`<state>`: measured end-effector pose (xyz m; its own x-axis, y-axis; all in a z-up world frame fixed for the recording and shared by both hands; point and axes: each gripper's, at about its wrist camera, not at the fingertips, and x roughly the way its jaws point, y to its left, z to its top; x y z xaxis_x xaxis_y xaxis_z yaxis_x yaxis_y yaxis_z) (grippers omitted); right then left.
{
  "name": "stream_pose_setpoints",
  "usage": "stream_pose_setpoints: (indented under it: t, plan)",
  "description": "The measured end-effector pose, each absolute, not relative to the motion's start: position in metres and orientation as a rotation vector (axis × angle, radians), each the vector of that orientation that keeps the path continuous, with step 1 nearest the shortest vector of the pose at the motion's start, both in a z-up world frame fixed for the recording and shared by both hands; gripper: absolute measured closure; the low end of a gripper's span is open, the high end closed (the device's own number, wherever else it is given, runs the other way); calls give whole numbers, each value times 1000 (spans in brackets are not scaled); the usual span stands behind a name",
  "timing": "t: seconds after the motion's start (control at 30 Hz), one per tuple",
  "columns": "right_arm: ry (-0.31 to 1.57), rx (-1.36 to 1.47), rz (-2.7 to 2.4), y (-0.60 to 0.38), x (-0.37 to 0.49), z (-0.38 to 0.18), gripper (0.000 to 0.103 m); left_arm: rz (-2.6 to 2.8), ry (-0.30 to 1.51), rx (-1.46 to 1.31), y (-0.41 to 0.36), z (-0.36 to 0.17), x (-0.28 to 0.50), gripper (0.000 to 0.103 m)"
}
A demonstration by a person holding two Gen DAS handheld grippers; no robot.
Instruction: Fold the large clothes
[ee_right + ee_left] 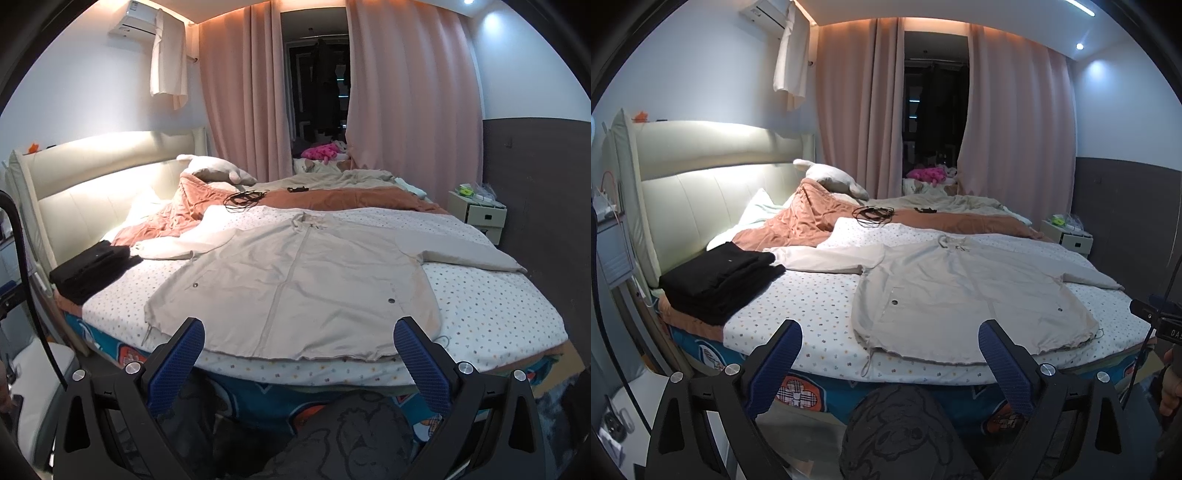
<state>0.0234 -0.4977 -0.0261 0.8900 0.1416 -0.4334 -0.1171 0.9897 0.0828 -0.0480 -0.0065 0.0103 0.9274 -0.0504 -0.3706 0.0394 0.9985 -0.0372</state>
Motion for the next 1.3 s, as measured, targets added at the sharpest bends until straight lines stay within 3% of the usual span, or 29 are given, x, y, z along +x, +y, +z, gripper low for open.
stream_pose_setpoints:
  t: [0.77,1.3]
  plan:
    - [465,46,152,-497,43,-35,0,-23,383,-14,-7,4,-30,6]
    - [493,50,139,-488,122,-46,0,-33,485,-34,-2,-8,50,6]
